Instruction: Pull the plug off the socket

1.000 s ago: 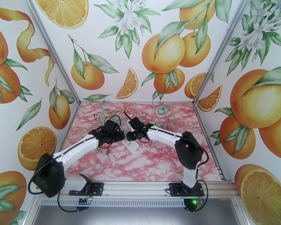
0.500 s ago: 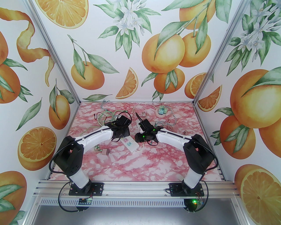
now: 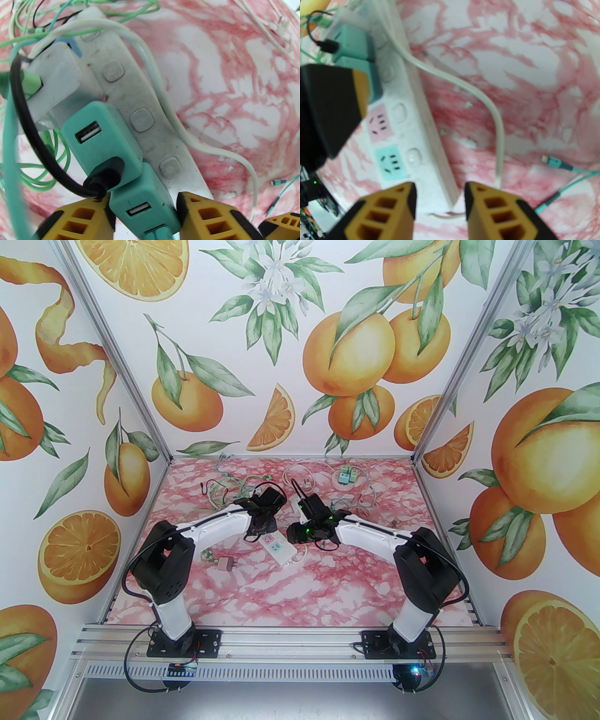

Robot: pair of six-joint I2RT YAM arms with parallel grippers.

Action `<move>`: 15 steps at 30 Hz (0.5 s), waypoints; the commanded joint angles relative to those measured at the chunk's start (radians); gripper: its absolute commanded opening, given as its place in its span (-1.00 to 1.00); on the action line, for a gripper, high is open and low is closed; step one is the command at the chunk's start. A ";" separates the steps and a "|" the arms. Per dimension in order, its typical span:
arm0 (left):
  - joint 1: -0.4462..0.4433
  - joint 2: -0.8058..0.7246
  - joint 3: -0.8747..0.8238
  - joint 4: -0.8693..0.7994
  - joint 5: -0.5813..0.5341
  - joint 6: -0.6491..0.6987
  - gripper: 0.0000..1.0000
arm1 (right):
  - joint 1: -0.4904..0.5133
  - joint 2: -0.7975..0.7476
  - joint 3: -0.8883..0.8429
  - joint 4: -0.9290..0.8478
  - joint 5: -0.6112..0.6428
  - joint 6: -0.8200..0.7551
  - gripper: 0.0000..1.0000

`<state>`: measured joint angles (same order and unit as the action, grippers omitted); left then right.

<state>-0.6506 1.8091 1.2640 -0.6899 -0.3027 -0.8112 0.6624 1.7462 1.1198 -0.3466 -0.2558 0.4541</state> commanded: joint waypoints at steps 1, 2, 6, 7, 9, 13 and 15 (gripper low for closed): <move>0.004 0.000 0.019 -0.027 -0.038 0.052 -0.26 | -0.009 0.008 -0.009 0.054 -0.082 0.027 -0.20; 0.006 -0.001 0.020 -0.021 -0.029 0.072 -0.27 | -0.008 0.012 -0.010 0.057 -0.089 0.029 -0.20; 0.005 0.014 0.025 0.011 0.039 0.163 -0.35 | -0.026 0.027 -0.038 0.110 -0.147 0.069 -0.20; 0.002 0.015 0.025 0.026 0.056 0.182 -0.35 | -0.033 0.024 -0.048 0.126 -0.155 0.078 -0.20; -0.002 0.016 0.020 0.067 0.108 0.220 -0.34 | -0.048 0.017 -0.068 0.152 -0.170 0.094 -0.20; -0.011 0.032 0.046 0.056 0.126 0.264 -0.34 | -0.071 0.014 -0.098 0.191 -0.199 0.118 -0.21; -0.010 0.046 0.061 0.051 0.151 0.293 -0.34 | -0.077 0.022 -0.107 0.219 -0.219 0.134 -0.22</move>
<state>-0.6491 1.8233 1.2827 -0.6685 -0.2405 -0.5987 0.5945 1.7504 1.0286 -0.2062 -0.4202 0.5495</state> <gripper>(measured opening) 0.333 0.391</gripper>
